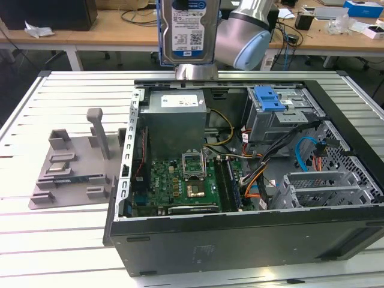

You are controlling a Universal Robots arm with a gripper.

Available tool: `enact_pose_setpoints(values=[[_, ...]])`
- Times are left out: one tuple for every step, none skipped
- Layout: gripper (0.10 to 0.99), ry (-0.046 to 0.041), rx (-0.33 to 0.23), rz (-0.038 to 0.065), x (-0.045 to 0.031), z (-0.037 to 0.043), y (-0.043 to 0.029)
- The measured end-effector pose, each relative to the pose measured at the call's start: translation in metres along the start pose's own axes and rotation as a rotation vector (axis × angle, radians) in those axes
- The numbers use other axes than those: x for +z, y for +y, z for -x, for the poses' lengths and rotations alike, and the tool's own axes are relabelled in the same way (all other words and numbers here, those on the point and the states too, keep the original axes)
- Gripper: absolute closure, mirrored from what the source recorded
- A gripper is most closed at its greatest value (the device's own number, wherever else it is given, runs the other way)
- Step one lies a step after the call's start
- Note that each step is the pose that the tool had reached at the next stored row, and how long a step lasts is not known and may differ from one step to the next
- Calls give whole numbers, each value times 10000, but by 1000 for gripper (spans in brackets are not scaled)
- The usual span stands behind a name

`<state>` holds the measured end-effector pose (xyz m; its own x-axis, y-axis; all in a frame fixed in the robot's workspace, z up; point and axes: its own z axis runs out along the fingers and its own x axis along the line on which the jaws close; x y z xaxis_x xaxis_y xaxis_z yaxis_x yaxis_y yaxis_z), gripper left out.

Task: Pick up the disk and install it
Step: 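Pick up the disk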

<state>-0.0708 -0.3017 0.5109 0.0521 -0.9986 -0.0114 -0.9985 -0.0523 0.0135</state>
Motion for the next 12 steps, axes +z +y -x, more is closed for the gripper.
enact_pose_setpoints(values=[[722, -1, 1, 0, 0, -1, -28], [722, 0, 1, 0, -1, -3, -67], [722, 0, -1, 1, -2, -4, -94], [722, 0, 1, 0, -2, -6, -136], [722, 0, 1, 1, -3, -7, -165], [722, 1, 0, 1, -3, -8, -185], [722, 0, 1, 1, -3, -10, -231], [722, -1, 1, 1, -4, -11, -254], [722, -1, 0, 0, -4, -13, -264], [722, -1, 0, 0, -3, -26, -269], [722, -1, -1, 0, -4, -45, -269], [722, 0, 0, 0, -4, -60, -269]])
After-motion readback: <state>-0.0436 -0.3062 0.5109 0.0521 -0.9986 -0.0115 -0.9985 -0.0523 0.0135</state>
